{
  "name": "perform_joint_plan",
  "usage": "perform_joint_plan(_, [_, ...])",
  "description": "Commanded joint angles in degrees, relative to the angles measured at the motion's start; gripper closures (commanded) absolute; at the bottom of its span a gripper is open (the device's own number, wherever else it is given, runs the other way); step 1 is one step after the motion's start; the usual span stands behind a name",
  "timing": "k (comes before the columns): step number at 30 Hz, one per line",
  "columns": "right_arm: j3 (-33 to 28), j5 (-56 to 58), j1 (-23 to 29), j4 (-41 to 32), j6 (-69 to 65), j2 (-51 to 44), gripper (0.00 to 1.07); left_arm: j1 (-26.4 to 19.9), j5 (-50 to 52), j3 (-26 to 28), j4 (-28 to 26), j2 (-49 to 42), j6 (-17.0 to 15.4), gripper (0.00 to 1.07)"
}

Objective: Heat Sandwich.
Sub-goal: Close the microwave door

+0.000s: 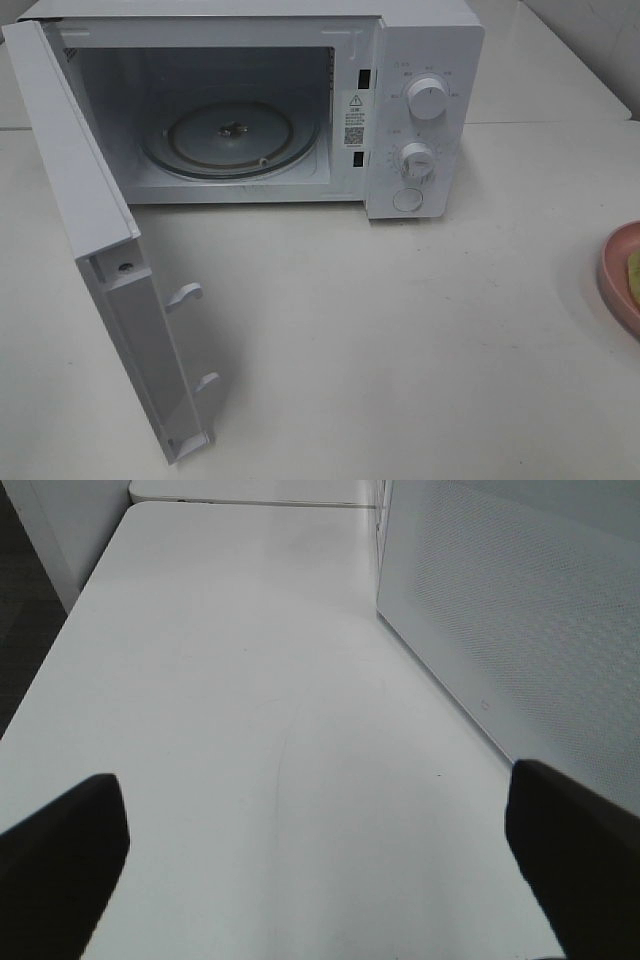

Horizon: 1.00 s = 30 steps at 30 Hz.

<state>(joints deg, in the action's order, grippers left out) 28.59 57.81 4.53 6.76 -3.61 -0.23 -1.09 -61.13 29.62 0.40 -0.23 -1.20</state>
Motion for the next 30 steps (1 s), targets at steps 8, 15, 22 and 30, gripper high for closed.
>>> perform_joint_plan(8, [-0.11, -0.63, -0.40, 0.11, 0.06, -1.49, 0.32, -0.17, 0.00, -0.06, -0.06, -0.52, 0.00, 0.09])
perform_joint_plan(15, [-0.11, -0.63, -0.40, 0.11, 0.06, -1.49, 0.32, -0.17, 0.00, -0.06, -0.06, -0.52, 0.00, 0.09])
perform_joint_plan(22, [-0.11, -0.63, -0.40, 0.11, 0.06, -1.49, 0.32, -0.17, 0.00, -0.06, -0.06, -0.52, 0.00, 0.09])
perform_joint_plan(30, [-0.11, -0.63, -0.40, 0.11, 0.00, -1.49, 0.33, -0.17, 0.00, -0.06, -0.06, -0.52, 0.00, 0.09])
